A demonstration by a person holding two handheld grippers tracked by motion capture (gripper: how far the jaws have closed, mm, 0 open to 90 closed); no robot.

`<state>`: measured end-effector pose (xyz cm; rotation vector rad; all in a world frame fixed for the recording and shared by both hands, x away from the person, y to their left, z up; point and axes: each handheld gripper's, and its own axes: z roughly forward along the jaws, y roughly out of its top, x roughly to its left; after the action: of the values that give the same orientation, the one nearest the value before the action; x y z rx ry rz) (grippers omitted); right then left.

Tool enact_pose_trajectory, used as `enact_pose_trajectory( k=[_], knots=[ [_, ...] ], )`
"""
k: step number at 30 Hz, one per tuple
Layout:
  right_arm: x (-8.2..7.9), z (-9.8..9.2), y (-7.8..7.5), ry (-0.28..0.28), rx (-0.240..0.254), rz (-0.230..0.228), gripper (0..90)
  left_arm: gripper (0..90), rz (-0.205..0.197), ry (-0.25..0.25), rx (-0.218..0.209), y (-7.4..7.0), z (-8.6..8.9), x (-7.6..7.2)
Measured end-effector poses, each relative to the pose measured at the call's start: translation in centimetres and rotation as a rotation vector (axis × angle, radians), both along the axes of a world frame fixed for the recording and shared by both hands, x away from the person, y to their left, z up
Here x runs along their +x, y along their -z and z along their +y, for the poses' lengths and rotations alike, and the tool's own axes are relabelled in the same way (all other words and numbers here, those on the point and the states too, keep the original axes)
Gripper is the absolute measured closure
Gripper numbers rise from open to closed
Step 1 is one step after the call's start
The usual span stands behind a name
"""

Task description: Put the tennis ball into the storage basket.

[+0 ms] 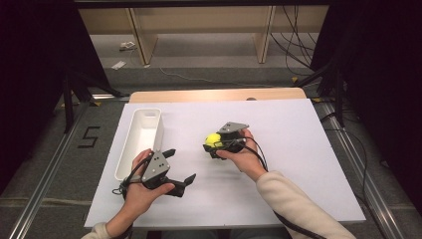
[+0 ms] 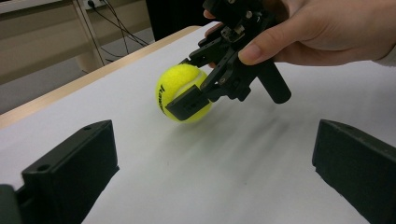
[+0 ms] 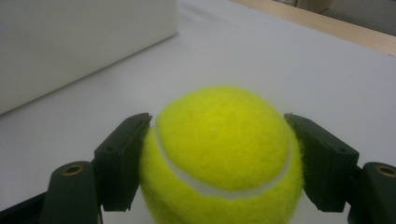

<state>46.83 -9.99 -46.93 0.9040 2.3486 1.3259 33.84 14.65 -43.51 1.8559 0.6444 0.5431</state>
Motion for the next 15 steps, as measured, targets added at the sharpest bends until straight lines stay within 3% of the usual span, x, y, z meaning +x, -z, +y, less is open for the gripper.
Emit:
enact_pose_trajectory(
  k=[15],
  knots=[
    [-0.2, 0.0, -1.7, -0.006, 0.046, -0.022, 26.6, 0.0, -0.013, 0.007, 0.014, 0.0, -0.1, -0.1]
  ],
)
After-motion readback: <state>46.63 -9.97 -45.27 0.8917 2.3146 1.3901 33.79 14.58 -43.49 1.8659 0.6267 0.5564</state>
